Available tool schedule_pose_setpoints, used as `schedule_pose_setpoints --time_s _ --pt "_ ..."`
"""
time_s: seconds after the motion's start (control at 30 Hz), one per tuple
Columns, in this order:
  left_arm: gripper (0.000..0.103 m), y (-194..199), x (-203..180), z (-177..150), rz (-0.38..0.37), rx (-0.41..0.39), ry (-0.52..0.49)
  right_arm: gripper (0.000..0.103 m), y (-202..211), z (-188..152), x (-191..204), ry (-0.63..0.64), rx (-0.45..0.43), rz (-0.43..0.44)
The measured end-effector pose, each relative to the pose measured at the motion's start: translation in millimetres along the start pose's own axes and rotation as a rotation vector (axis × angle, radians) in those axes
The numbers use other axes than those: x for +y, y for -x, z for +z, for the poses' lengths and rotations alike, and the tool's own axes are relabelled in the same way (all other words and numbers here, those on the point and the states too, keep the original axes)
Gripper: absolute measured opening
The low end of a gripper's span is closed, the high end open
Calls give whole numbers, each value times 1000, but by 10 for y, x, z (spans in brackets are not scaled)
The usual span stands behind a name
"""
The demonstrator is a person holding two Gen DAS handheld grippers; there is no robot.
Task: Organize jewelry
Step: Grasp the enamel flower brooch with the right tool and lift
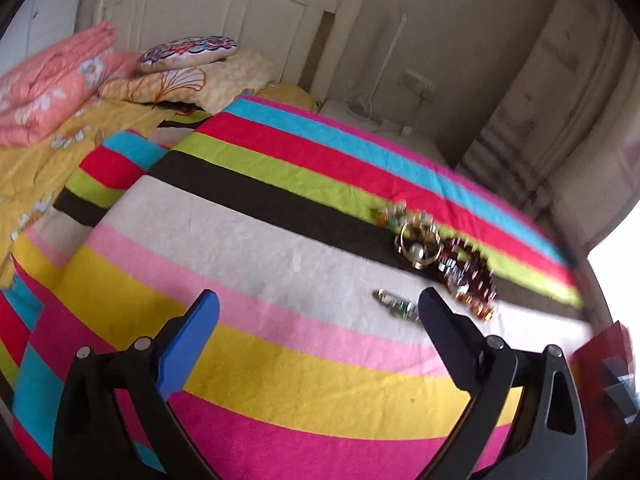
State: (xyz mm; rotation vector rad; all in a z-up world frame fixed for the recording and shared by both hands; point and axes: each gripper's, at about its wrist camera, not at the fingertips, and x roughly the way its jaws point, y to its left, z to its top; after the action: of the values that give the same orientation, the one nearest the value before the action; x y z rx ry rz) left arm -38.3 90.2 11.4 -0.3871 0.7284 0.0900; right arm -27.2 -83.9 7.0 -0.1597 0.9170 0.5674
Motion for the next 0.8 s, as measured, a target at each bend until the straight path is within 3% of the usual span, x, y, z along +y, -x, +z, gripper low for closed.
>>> schedule_pose_setpoints --time_s 0.13,0.3,0.33,0.37,0.4,0.47,0.53,0.67,0.8 --pt "99 5 58 -30 60 -10 34 69 -251 175 130 119 13 -30" --pt "99 39 222 -41 52 -25 121 66 -434 307 193 198 21 -2" --pt "99 36 236 -42 52 -24 130 59 -438 315 178 201 15 -2" --pt "99 30 254 -39 52 -21 135 42 -425 333 166 202 9 2" --pt "99 29 255 -41 52 -19 137 33 -392 299 155 206 3 4" --pt "99 30 243 -41 56 -20 131 25 -303 222 172 214 2 15" --pt "99 22 235 -47 61 -23 120 25 -189 88 152 213 -1 20" --pt "99 24 211 -46 67 -25 99 25 88 -82 -13 113 -71 13" --pt "99 19 212 -52 61 -18 102 25 436 -240 -520 -126 -214 -23"
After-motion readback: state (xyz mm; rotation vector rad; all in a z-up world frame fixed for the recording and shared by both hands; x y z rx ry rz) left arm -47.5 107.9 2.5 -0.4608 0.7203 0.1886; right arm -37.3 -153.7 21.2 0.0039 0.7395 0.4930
